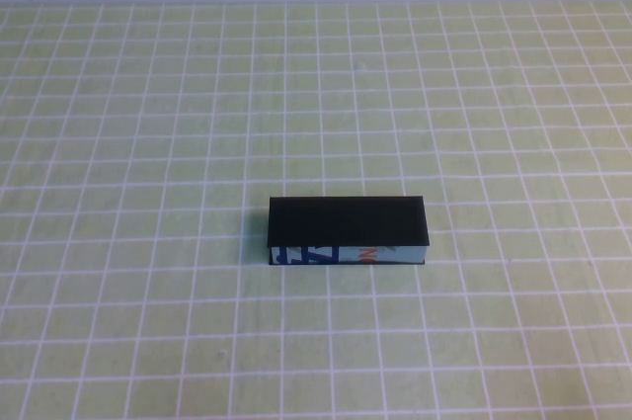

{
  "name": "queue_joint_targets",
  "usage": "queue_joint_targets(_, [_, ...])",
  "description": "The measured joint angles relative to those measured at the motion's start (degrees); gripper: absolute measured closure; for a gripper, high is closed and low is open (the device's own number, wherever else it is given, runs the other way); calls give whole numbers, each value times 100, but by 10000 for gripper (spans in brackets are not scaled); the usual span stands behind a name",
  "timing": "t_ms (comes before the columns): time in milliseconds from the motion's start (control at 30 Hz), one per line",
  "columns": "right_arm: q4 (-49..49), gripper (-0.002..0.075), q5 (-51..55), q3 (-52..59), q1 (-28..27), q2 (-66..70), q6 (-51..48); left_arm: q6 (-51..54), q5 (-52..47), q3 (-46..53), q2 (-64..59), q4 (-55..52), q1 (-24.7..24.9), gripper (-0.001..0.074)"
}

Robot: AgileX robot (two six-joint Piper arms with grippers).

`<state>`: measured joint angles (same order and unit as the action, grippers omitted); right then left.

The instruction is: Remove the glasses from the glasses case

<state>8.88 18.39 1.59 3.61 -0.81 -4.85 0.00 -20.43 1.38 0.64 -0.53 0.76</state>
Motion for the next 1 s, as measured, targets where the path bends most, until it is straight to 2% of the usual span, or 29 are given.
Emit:
queue_joint_targets(467, [0,743,0,0,0,0,0,0,69,0,0,142,0,739])
queue_joint_targets(567, [0,743,0,0,0,0,0,-171,260,0,0,825,0,739])
queue_joint_targets(767, [0,743,0,0,0,0,0,-566,922,0,0,2834,0,739])
queue_joint_targets(900, [0,743,0,0,0,0,0,-575,1361,0,0,3283,0,739])
queue_joint_targets(1000, [0,743,0,0,0,0,0,-575,1211,-43,-24,3461,0,739])
